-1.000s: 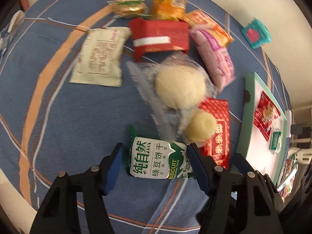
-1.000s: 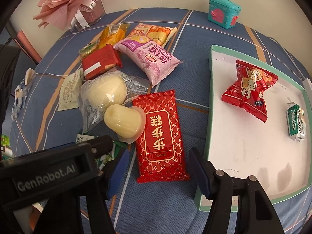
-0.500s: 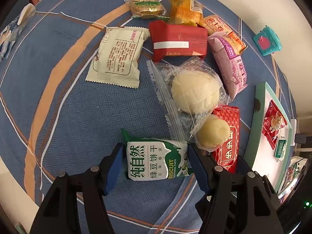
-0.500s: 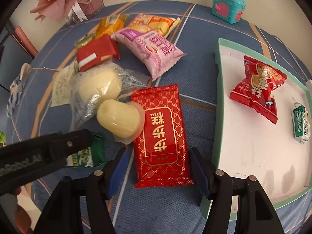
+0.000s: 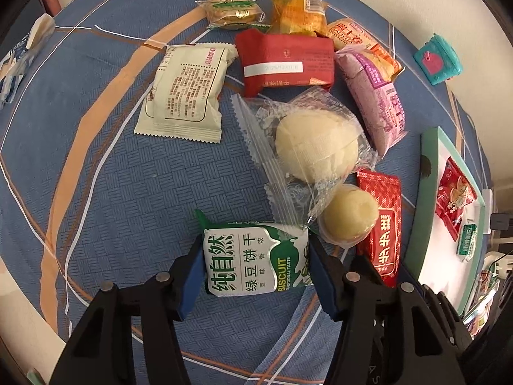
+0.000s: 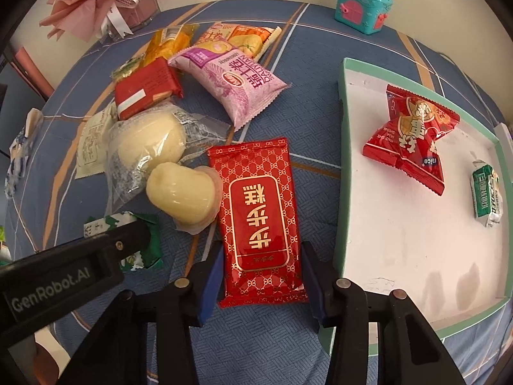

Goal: Organize snacks
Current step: 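Grasp the green milk biscuit pack with the left tool while the right tool grasps the red cake pack, then carry both packs into the white tray and open both tools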

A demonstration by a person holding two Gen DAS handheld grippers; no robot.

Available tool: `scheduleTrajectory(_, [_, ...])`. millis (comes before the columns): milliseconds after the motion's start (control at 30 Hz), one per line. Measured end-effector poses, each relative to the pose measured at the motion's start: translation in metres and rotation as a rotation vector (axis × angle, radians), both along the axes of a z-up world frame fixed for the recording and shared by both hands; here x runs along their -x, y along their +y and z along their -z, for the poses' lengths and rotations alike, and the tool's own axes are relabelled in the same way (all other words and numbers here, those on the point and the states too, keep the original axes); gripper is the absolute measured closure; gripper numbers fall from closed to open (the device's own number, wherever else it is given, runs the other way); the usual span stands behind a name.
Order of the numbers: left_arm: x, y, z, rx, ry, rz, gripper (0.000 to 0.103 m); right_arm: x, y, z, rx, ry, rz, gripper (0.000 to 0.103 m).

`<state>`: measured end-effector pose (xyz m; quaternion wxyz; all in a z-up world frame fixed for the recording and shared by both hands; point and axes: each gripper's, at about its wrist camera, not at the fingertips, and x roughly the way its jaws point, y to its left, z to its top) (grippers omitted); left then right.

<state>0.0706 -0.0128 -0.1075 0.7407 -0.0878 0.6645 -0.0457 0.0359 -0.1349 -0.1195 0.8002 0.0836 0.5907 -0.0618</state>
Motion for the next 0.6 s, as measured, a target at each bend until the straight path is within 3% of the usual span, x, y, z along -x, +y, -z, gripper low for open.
scheduleTrajectory(233, [0.002, 0.004, -0.016, 0.014, -0.044, -0.029, 0.042, 0.009, -0.005, -0.012, -0.002, 0.001, 0.019, 0.056])
scheduleTrajectory(600, [0.0, 0.025, -0.041, 0.045, -0.121, -0.069, 0.042, 0.026, -0.026, -0.053, -0.026, -0.094, 0.053, 0.057])
